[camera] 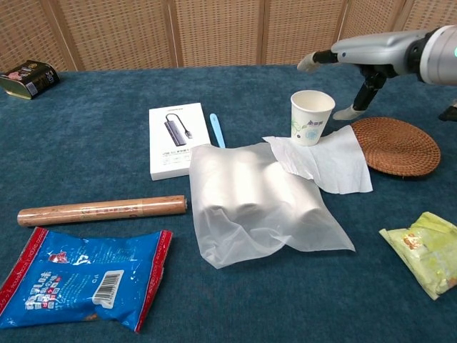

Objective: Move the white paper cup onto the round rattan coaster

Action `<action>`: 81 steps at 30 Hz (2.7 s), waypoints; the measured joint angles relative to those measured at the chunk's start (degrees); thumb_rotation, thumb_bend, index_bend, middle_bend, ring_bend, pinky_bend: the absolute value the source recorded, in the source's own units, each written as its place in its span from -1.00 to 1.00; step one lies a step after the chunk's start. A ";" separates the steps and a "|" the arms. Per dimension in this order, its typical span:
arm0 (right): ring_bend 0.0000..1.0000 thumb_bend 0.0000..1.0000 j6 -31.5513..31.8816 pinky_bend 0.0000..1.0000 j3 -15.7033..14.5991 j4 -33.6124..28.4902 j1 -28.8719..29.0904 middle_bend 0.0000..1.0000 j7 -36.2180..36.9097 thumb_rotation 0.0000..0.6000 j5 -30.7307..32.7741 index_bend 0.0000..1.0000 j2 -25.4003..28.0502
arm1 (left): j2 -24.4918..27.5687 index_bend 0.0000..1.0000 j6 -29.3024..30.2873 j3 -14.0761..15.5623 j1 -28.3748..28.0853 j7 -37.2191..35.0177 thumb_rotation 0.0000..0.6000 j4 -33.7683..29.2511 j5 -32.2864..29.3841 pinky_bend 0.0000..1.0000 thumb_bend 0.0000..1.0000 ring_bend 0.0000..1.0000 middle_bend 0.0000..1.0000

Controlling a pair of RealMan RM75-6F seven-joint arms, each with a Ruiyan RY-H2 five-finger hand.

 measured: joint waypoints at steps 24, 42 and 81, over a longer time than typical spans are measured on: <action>-1.00 -0.29 -4.70 -0.70 -5.81 12.13 9.26 -0.96 -2.20 1.00 12.02 -0.97 -6.58 | -1.31 -1.00 -0.80 -0.60 4.39 -2.24 1.00 2.29 0.55 -1.00 -0.05 -1.00 -1.00; -0.53 -0.21 -2.09 -0.21 -6.16 15.19 9.52 -0.58 1.06 1.00 10.93 -0.55 -9.02 | -2.48 -1.00 -1.24 -0.95 6.22 -4.42 1.00 4.59 1.19 -1.00 -0.05 -1.00 -1.00; -0.53 -0.23 8.33 -0.21 -12.83 -5.09 0.40 -0.59 -4.30 1.00 15.52 -0.56 9.20 | -4.81 -1.00 -3.05 -2.71 4.87 -7.33 1.00 7.41 3.76 -1.00 -0.05 -1.00 -1.00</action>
